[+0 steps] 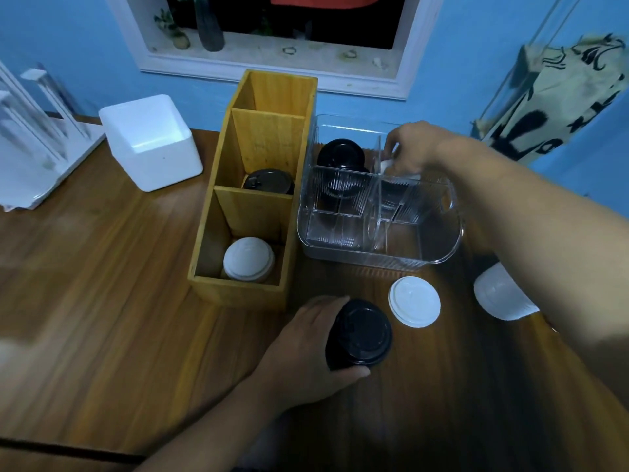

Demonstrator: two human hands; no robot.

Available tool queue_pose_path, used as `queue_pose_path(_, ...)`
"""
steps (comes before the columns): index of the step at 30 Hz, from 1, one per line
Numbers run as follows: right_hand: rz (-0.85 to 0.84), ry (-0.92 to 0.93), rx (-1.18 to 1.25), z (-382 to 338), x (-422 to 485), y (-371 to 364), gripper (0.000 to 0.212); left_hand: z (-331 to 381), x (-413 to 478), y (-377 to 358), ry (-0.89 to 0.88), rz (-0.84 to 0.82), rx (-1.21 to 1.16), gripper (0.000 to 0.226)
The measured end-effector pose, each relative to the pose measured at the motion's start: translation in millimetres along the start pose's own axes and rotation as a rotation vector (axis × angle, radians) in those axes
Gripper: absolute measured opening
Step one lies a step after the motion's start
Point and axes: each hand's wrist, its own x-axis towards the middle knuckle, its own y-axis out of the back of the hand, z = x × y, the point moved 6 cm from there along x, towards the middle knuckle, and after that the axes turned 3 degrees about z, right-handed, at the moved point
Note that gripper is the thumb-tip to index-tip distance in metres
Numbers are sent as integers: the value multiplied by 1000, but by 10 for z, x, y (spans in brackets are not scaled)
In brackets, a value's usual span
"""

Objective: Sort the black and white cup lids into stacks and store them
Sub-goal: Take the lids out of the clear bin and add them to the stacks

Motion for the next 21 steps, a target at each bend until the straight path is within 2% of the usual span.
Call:
queue_pose_path(6,234,72,122,62,-616,459,39,4,-3,5,-5,-6,16,104)
queue_pose_path(12,424,148,294,174,-1912,450,49,34,-17,28,-38,7,12,106)
queue_pose_path(16,314,192,467,166,-2739,-227,53,75,-19,24,-90,12,62,106)
queue_pose_path(21,163,163,519,276,-3154,-1234,59,253,130,96,-136,45,139,96)
